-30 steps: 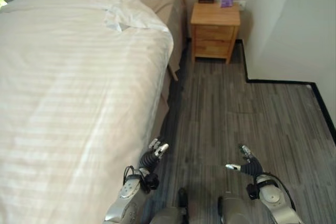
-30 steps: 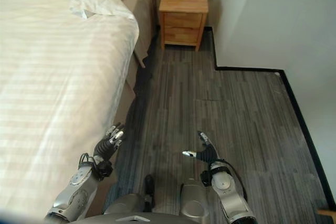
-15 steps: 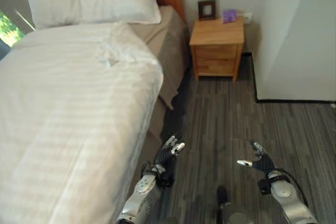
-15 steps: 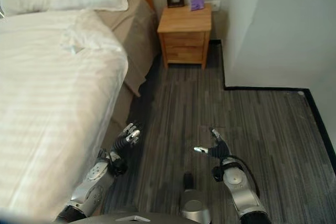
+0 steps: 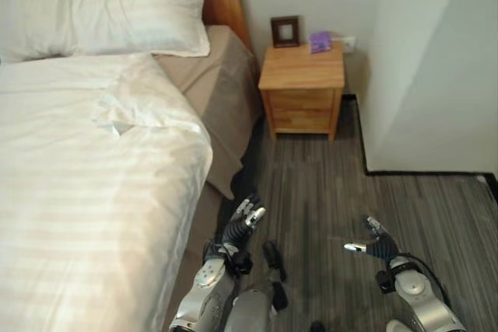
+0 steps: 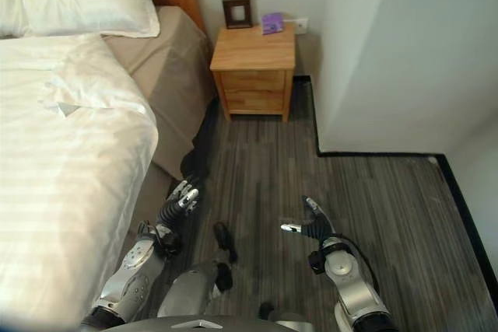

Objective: Making the bed.

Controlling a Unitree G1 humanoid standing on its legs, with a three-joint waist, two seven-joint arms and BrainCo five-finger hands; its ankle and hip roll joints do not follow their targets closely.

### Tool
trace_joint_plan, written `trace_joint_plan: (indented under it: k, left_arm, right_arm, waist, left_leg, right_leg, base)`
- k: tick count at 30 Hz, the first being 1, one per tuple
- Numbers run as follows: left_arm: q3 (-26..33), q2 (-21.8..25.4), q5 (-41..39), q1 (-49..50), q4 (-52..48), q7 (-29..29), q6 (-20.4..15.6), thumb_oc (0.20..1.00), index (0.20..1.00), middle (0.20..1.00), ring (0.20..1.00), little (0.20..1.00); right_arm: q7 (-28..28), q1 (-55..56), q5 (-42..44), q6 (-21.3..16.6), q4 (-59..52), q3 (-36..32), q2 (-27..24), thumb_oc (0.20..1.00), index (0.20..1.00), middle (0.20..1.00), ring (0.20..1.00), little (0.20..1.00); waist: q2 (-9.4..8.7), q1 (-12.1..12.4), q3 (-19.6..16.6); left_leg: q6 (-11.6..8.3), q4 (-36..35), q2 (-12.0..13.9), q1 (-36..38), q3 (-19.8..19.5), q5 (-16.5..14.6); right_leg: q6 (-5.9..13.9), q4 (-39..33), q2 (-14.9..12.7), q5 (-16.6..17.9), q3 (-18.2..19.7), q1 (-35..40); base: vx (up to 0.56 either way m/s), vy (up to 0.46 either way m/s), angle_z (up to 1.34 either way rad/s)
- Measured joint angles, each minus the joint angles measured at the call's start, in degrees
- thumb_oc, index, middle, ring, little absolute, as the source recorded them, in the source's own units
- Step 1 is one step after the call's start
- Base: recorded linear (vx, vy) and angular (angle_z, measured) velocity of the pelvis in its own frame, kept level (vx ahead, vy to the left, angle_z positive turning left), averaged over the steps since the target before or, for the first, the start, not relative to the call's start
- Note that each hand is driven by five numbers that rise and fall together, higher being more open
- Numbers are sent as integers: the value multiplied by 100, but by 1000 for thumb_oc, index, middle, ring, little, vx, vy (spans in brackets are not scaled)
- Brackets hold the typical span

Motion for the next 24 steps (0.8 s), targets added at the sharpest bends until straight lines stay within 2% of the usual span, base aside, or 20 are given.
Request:
trace_joint_plan:
  k: [1, 2, 3, 4, 5, 6, 7, 8, 9, 10, 11, 12, 13, 15, 16, 17, 18, 19, 21, 24]
  left_arm:
    - [57, -49, -2, 3, 6, 24, 12, 1000, 1000, 1000, 1000, 1000]
    - [72, -39, -10, 20, -49, 46, 9, 1000, 1000, 1000, 1000, 1000]
    - [34, 42, -5, -24, -54, 46, 3, 1000, 1000, 1000, 1000, 1000]
    - [-64, 143, 10, -124, -9, 109, 24, 1000, 1000, 1000, 1000, 1000]
    - [-64, 174, 17, -215, -44, 116, 16, 1000, 1000, 1000, 1000, 1000]
    - [-66, 223, 18, -225, -50, 137, 12, 1000, 1000, 1000, 1000, 1000]
    - [-6, 271, 29, -279, -180, 183, 3, 1000, 1000, 1000, 1000, 1000]
    - [-6, 354, 89, -377, -370, 232, 13, 1000, 1000, 1000, 1000, 1000]
    - [58, 402, 126, -397, -459, 235, -27, 1000, 1000, 1000, 1000, 1000]
    - [306, 429, 249, -440, -699, 283, -93, 1000, 1000, 1000, 1000, 1000]
    - [592, 421, 257, -473, -813, 415, -245, 1000, 1000, 1000, 1000, 1000]
    - [716, 416, 257, -511, -823, 453, -290, 1000, 1000, 1000, 1000, 1000]
    - [893, 433, 257, -453, -831, 500, -342, 1000, 1000, 1000, 1000, 1000]
    - [1168, 459, 257, -414, -820, 583, -367, 1000, 1000, 1000, 1000, 1000]
    - [1341, 497, 259, -417, -811, 627, -390, 1000, 1000, 1000, 1000, 1000]
    - [1440, 481, 283, -444, -689, 650, -442, 1000, 1000, 1000, 1000, 1000]
    - [1480, 477, 292, -373, -674, 657, -448, 1000, 1000, 1000, 1000, 1000]
    - [1509, 437, 298, -184, -688, 650, -464, 1000, 1000, 1000, 1000, 1000]
    - [1604, 351, 305, 1, -696, 627, -497, 1000, 1000, 1000, 1000, 1000]
    - [1768, 129, 359, 60, -685, 623, -573, 1000, 1000, 1000, 1000, 1000]
  right_arm:
    - [13, -26, -6, 4, 13, 10, 6, 1000, 1000, 1000, 1000, 1000]
    - [18, 12, -27, 2, -64, 41, 27, 1000, 1000, 1000, 1000, 1000]
    - [5, 16, -35, 2, -193, 141, 43, 1000, 1000, 1000, 1000, 1000]
    - [8, 104, -43, 2, -324, 180, 79, 1000, 1000, 1000, 1000, 1000]
    - [-2, 147, -43, -5, -434, 124, 154, 1000, 1000, 1000, 1000, 1000]
    - [-11, 114, -43, -11, -472, 123, 213, 1000, 1000, 1000, 1000, 1000]
    - [-8, 66, -44, -29, -539, 117, 249, 1000, 1000, 1000, 1000, 1000]
    - [-14, 73, -42, -40, -706, -3, 251, 1000, 1000, 1000, 1000, 1000]
    - [-34, 25, -41, -47, -771, -47, 247, 1000, 1000, 1000, 1000, 1000]
    - [-78, -2, -39, -48, -891, -87, 180, 1000, 1000, 1000, 1000, 1000]
    - [-195, -16, -35, -97, -937, -281, 129, 1000, 1000, 1000, 1000, 1000]
    - [-234, -29, -36, -98, -924, -374, 74, 1000, 1000, 1000, 1000, 1000]
    - [-266, -89, -36, -97, -920, -462, 12, 1000, 1000, 1000, 1000, 1000]
    - [-299, -214, -37, -99, -923, -644, -52, 1000, 1000, 1000, 1000, 1000]
    - [-367, -266, -35, -106, -928, -837, -10, 1000, 1000, 1000, 1000, 1000]
    - [-397, -248, -29, -100, -910, -1010, -4, 1000, 1000, 1000, 1000, 1000]
    - [-403, -278, -28, -88, -886, -1101, -43, 1000, 1000, 1000, 1000, 1000]
    - [-402, -282, -22, -75, -923, -1218, -165, 1000, 1000, 1000, 1000, 1000]
    - [-357, -308, -12, -88, -1027, -1284, -443, 1000, 1000, 1000, 1000, 1000]
    - [-330, -445, 210, -178, -1191, -1478, -551, 1000, 1000, 1000, 1000, 1000]
  waist:
    - [-62, 63, 10]
    - [-87, 121, -18]
    - [-182, 219, -11]
    - [-261, 100, -8]
    - [-310, 28, -6]
    - [-325, -7, -9]
    - [-254, -11, 12]
    - [-86, -153, 78]
    - [-15, -209, 126]
    - [50, -277, 138]
    - [61, -320, 146]
    - [38, -316, 152]
    - [31, -278, 153]
    - [-21, -281, 131]
    - [-176, -316, 102]
    - [-187, -378, 107]
    - [-176, -410, 122]
    - [-121, -460, 135]
    - [-13, -535, 72]
    - [242, -649, 11]
  left_leg:
    - [89, -1, -60, 70, -107, 61]
    - [282, -75, -67, 241, -101, 101]
    - [497, -104, -215, 530, -102, 174]
    - [630, -167, -275, 779, -443, 157]
    - [590, -235, -344, 1000, -598, 63]
    - [637, -252, -380, 1159, -645, 15]
    - [708, -254, -385, 1385, -892, -212]
    - [605, -334, -328, 1504, -1376, -311]
    - [595, -329, -299, 1521, -1429, -173]
    - [665, -393, -295, 1644, -1968, -310]
    - [619, -486, -302, 1733, -2469, -278]
    - [643, -492, -298, 1755, -2538, -298]
    - [731, -516, -269, 1792, -2878, -470]
    - [478, -506, -151, 1763, -3229, -670]
    - [222, -521, -103, 1700, -3344, -774]
    - [-48, -540, -12, 1782, -3469, -756]
    - [-146, -332, 75, 1753, -3478, -803]
    - [-378, 37, 164, 1842, -3459, -957]
    - [-431, 58, 224, 2234, -3388, -991]
    - [-382, 0, 256, 2331, -3332, -954]
  right_leg:
    - [196, 417, -53, -128, -15, -125]
    - [581, 1081, -112, -173, -98, -315]
    - [1061, 2278, -134, -41, -360, -666]
    - [1271, 3836, -315, 90, -585, -1306]
    - [1255, 4586, -392, 107, -558, -1657]
    - [1288, 4910, -502, 89, -564, -1916]
    - [1228, 5082, -768, 59, -787, -2340]
    - [987, 4743, -934, -109, -1223, -2504]
    - [1038, 4494, -1018, -76, -1308, -2599]
    - [1009, 3903, -1074, -49, -1218, -2898]
    - [927, 2649, -1055, 202, -847, -3032]
    - [941, 1990, -1052, 455, -646, -3056]
    - [983, 1371, -1018, 808, -295, -3147]
    - [1032, 41, -988, 1248, 466, -2975]
    - [1127, -382, -1125, 1311, 660, -2862]
    - [1270, -365, -1084, 1785, 552, -2711]
    - [1270, -248, -1028, 1941, 484, -2657]
    - [1208, -63, -922, 1978, 412, -2482]
    - [1062, 69, -767, 2019, 196, -2297]
    - [665, 394, -594, 1956, -178, -2408]
  base:
    - [522, 36, -27]
    - [414, 9, -19]
    - [545, -7, 32]
    - [409, 9, 62]
    - [466, 75, 98]
    - [601, 63, 69]
    - [585, 9, 99]
    - [602, -86, 108]
    - [443, -184, 156]
    - [473, -232, 207]
    - [438, -243, 207]
    - [447, -248, 189]
    - [448, -243, 130]
    - [537, -263, 146]
    - [541, -295, 176]
    - [499, -296, 174]
    - [408, -308, 157]
    - [354, -307, 118]
    - [303, -373, 83]
    - [188, -267, 73]
